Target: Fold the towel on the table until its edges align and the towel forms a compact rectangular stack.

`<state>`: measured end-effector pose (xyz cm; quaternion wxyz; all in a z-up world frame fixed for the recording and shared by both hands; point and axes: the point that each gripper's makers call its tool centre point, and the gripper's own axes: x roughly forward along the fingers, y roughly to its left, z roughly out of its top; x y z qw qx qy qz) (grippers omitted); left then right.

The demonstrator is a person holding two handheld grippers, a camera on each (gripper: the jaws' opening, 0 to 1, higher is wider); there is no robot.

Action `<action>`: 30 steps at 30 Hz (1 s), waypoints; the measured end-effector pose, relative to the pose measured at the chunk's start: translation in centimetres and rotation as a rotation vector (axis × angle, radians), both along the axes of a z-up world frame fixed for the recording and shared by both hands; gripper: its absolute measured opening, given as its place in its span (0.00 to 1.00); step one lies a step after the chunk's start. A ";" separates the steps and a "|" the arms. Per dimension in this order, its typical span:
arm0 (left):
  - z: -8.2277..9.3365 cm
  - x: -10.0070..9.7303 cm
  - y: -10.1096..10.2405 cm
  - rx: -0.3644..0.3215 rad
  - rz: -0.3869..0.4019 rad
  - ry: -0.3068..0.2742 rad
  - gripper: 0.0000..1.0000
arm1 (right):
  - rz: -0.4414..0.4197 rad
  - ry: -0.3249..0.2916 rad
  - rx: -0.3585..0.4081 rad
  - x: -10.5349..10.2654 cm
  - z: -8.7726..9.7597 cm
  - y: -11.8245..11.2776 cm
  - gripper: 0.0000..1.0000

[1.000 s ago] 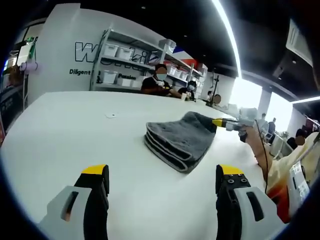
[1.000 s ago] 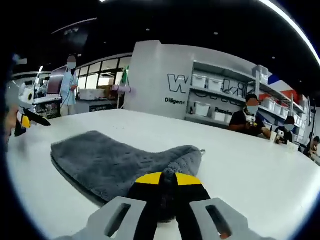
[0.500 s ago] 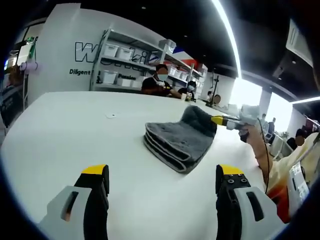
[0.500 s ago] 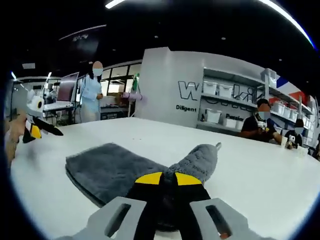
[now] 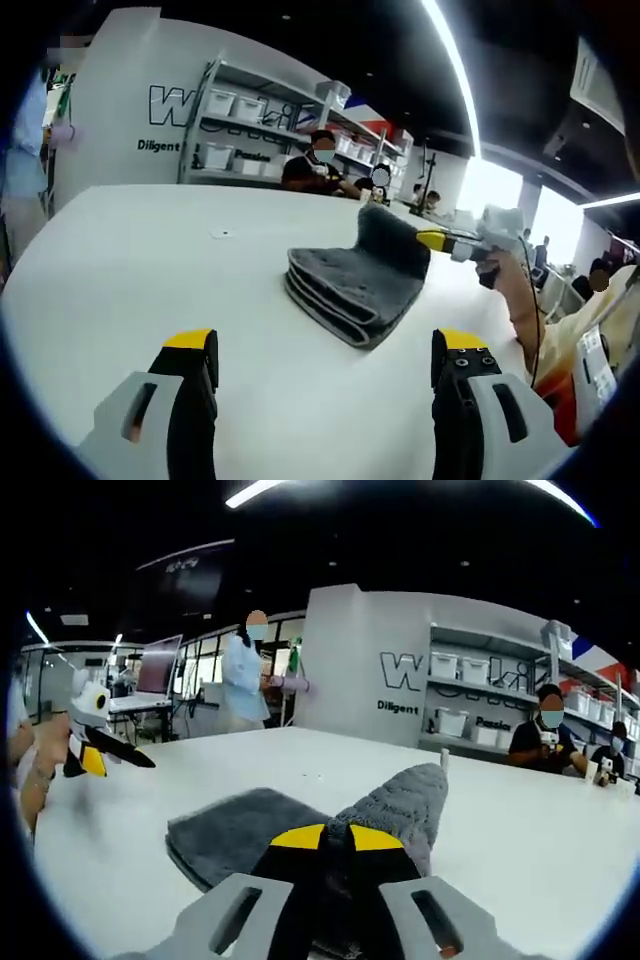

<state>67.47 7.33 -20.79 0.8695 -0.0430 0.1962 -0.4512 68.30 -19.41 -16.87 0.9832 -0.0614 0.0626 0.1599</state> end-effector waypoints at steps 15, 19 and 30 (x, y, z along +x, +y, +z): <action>0.0 0.0 0.0 -0.003 -0.003 0.000 0.86 | 0.124 0.003 -0.013 -0.3 0.4 6.1 0.04; 0.2 0.0 0.1 -0.006 -0.003 -0.003 0.86 | 0.146 0.005 -0.016 -0.3 0.4 7.3 0.04; 0.3 0.0 0.0 -0.008 -0.006 -0.004 0.86 | 0.220 -0.003 0.003 -0.7 1.0 11.4 0.04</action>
